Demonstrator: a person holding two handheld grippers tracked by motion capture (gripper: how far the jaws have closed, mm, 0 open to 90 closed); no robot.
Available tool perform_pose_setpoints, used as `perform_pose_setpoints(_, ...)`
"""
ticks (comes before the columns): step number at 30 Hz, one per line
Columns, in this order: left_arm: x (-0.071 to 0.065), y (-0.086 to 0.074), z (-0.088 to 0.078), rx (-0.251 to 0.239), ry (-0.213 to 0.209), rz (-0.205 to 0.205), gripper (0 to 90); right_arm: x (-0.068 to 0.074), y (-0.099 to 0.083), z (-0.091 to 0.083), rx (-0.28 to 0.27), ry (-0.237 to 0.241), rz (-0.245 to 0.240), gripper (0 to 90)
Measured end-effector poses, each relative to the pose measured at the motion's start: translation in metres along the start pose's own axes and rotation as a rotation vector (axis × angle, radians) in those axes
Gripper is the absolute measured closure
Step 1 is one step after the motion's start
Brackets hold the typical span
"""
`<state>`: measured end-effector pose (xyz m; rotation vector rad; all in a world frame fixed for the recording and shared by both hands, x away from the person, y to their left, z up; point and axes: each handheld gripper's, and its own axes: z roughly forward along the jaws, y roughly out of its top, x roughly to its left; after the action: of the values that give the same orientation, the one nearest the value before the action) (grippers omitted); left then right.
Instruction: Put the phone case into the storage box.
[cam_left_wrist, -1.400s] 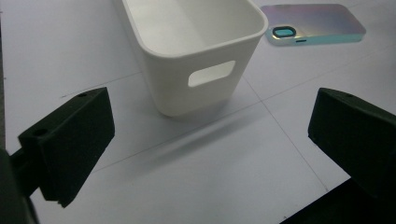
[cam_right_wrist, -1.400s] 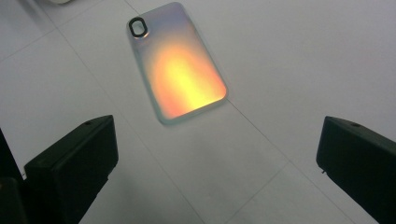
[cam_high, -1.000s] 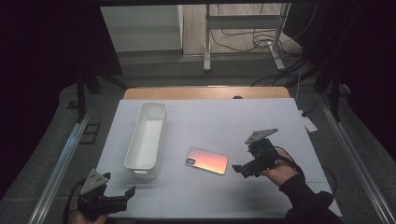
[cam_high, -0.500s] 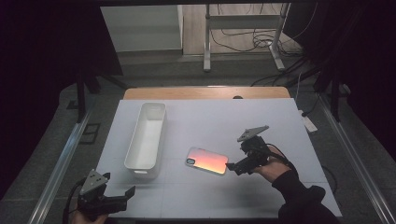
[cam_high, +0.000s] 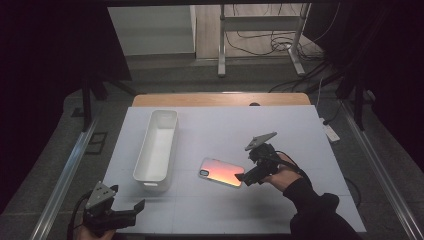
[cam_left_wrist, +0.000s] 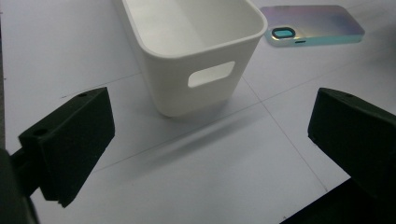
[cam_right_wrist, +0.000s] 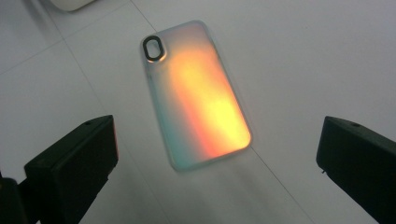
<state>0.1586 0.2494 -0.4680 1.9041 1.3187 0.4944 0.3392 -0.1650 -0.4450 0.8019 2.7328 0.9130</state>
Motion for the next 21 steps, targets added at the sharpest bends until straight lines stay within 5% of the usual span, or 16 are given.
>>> perform_pose_setpoints(21,0.000,0.000,0.000,-0.001,0.000,0.000,1.3,-0.001,0.015,0.025,0.021,0.038,-0.027,0.0)
